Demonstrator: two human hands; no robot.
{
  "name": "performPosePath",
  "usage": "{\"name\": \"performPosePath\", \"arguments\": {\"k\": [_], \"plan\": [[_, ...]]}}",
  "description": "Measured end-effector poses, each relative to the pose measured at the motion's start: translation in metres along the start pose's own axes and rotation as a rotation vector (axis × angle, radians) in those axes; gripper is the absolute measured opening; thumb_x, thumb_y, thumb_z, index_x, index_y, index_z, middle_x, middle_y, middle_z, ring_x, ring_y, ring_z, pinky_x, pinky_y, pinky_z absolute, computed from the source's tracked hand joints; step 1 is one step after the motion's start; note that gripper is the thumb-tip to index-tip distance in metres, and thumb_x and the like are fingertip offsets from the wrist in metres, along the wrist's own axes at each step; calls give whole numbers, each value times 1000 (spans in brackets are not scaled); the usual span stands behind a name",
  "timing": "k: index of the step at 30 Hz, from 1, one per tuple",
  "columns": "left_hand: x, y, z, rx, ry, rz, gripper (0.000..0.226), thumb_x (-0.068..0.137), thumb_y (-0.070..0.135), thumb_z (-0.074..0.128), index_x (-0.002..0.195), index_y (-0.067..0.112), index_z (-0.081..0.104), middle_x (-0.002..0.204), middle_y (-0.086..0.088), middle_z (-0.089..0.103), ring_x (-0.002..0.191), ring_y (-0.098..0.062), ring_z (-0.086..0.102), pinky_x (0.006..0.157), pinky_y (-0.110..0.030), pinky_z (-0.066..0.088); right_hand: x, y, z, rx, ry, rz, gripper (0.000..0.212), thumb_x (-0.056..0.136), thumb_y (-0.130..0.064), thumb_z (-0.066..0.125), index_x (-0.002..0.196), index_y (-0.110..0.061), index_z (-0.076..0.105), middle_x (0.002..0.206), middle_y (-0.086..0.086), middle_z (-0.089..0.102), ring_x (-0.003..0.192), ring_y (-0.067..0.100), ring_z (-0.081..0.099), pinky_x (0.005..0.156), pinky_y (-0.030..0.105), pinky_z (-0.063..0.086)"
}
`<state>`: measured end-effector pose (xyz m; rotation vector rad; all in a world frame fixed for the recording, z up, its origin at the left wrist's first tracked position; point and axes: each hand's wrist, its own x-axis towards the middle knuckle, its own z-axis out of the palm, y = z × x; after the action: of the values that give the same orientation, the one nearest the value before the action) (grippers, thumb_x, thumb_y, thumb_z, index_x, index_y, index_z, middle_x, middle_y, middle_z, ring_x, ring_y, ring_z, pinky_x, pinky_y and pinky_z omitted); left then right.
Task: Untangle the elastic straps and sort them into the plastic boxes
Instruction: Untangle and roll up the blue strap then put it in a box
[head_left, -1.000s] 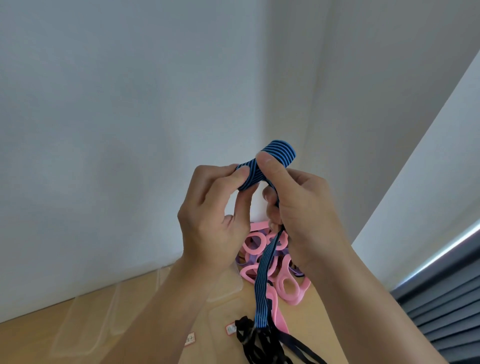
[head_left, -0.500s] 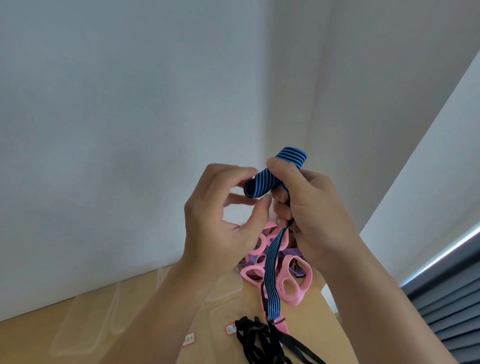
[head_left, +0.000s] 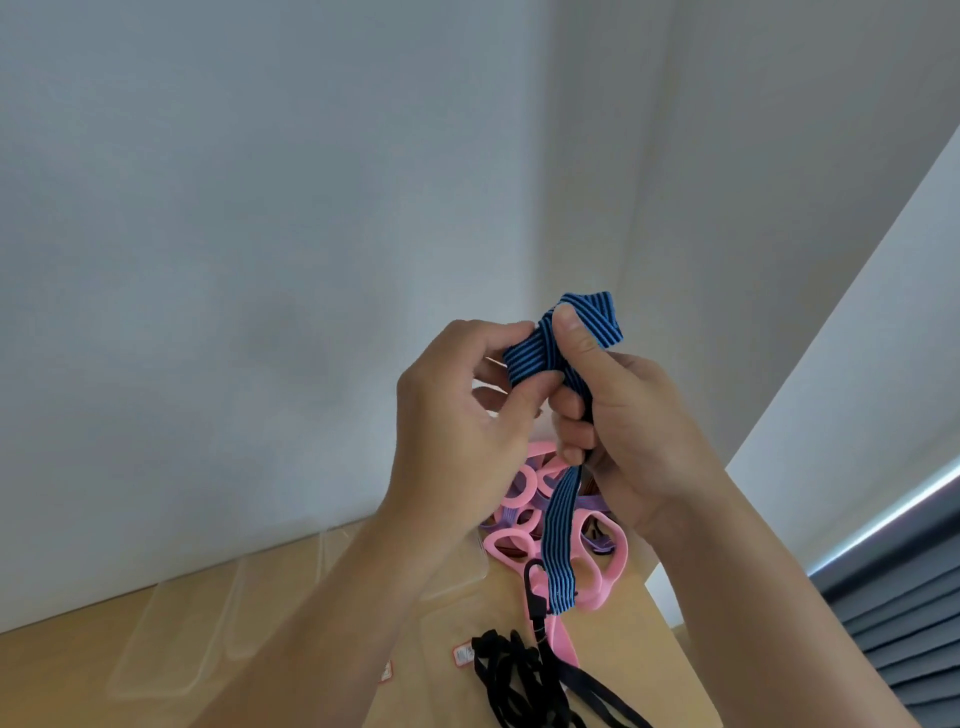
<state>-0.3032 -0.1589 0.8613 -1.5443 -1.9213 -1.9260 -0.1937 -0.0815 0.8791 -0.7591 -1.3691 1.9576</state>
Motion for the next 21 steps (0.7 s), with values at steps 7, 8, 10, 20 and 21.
{"name": "performPosePath", "arguments": {"k": [7, 8, 10, 20, 21], "plan": [[-8, -8, 6, 377, 91, 462, 22, 90, -4, 66, 108, 3, 76, 100, -11, 67, 87, -19, 64, 68, -33, 55, 3, -3, -5, -26, -69, 108, 50, 71, -71, 71, 77, -22, 67, 61, -2, 47, 48, 14, 36, 46, 26, 34], [-9, -9, 6, 387, 80, 488, 23, 90, -3, 64, 109, 4, 76, 102, -12, 67, 88, -20, 65, 68, -33, 55, 3, -3, -7, -17, -87, 122, 46, 74, -69, 70, 75, -23, 67, 61, -2, 47, 48, 14, 36, 46, 26, 34], [-9, -9, 4, 337, 7, 454, 32, 86, -5, 65, 115, 6, 72, 108, -10, 64, 94, -19, 65, 69, -32, 57, 5, -3, -10, 5, -118, 128, 40, 81, -63, 68, 70, -24, 68, 61, -1, 45, 49, 15, 36, 47, 28, 34], [2, 11, -8, -394, -188, -528, 34, 89, 37, 75, 100, 5, 72, 80, -10, 74, 69, -31, 73, 61, -35, 59, 6, 1, -8, 37, -201, -54, 57, 89, -46, 63, 96, 10, 59, 63, 4, 48, 52, 19, 39, 49, 31, 38], [3, 11, -9, -422, -181, -531, 28, 91, 30, 75, 101, 4, 73, 80, -12, 74, 68, -30, 73, 62, -33, 59, 7, 2, -8, 24, -196, -65, 59, 90, -47, 62, 100, 11, 58, 63, 4, 47, 52, 19, 38, 49, 30, 38]]}}
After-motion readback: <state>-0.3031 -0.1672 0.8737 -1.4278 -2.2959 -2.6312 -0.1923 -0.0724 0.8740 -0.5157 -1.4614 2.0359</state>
